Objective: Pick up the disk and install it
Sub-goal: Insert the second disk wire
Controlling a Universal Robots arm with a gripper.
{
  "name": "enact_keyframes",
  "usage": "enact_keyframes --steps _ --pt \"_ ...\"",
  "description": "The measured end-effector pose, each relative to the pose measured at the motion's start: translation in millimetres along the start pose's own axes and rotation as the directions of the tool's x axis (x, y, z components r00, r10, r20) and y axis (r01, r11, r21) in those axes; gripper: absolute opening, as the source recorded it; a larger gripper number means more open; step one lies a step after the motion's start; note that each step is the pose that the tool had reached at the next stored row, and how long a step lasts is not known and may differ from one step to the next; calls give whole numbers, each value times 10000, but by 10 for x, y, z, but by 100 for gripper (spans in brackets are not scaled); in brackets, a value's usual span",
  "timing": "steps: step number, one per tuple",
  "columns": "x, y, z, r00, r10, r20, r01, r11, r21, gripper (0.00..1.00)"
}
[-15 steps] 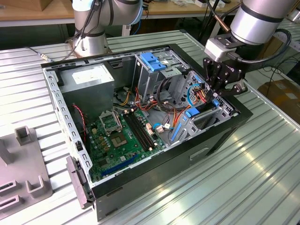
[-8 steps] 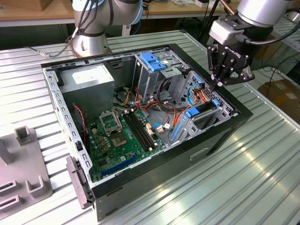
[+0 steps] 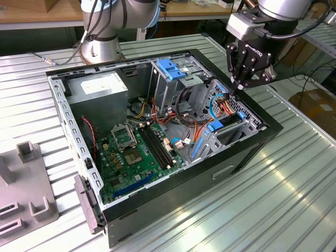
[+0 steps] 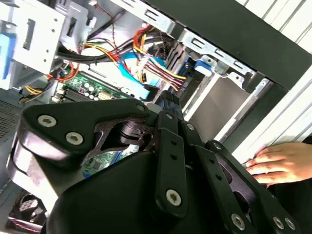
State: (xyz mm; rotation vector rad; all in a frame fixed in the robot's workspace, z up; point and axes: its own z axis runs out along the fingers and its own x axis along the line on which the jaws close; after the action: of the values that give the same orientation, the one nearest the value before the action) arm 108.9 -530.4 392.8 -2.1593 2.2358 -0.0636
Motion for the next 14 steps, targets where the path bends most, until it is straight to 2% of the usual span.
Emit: enact_keyframes --steps 4,14 --pt "-122 6 -5 10000 1 0 -1 10000 0 10" --pt "-121 6 -4 10000 1 -10 -1 10000 0 10"
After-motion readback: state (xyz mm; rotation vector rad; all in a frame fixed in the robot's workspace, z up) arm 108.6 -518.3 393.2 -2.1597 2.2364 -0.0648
